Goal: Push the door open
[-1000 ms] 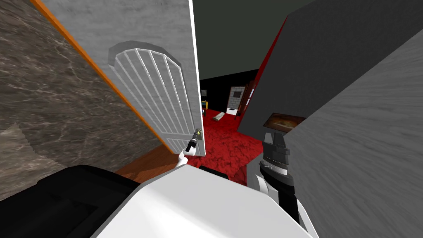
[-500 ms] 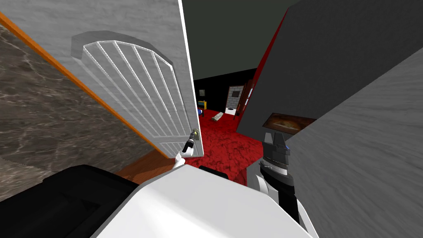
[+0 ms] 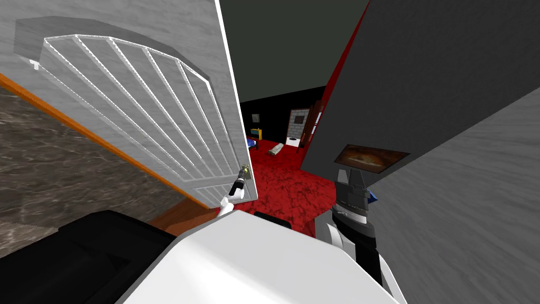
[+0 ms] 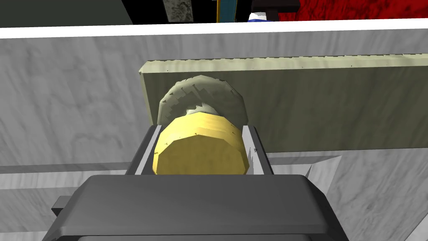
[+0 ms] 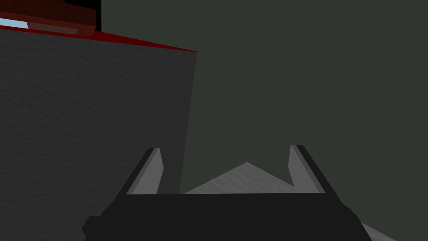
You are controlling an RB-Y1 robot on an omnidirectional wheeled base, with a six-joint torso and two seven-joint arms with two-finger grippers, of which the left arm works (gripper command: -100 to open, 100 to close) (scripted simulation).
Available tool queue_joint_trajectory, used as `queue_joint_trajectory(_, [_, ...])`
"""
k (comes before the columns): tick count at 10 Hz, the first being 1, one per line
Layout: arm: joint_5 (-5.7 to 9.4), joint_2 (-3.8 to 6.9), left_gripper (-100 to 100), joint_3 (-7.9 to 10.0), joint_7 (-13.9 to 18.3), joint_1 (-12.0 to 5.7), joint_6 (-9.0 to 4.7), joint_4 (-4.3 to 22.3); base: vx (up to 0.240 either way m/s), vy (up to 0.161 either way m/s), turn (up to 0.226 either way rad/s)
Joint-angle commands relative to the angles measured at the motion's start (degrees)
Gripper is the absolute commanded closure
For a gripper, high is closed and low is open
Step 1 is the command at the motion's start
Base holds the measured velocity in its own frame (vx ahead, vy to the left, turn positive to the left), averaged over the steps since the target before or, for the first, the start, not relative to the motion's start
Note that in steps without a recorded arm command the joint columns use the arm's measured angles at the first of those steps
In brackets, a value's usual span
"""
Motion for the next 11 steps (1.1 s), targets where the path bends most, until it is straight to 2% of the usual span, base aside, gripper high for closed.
queue_joint_trajectory(1, [1.29, 0.78, 100, 1.9, -0.92, 0.03, -0.08, -0.23, 0.147, -0.031, -0.028])
queue_joint_trajectory(5, [3.52, 0.85, 100, 4.08, -2.72, 0.75, -0.16, -0.73, 0.099, -0.011, -0.024])
queue_joint_trajectory(6, [4.66, 0.84, 100, 5.19, -3.64, 1.12, -0.2, -0.98, 0.132, -0.02, -0.057])
queue_joint_trajectory(10, [6.93, 0.71, 100, 7.41, -5.47, 1.85, -0.28, -1.49, 0.121, -0.02, -0.019])
queue_joint_trajectory(11, [8.05, 0.6, 100, 8.51, -6.38, 2.21, -0.32, -1.74, 0.126, -0.012, -0.046])
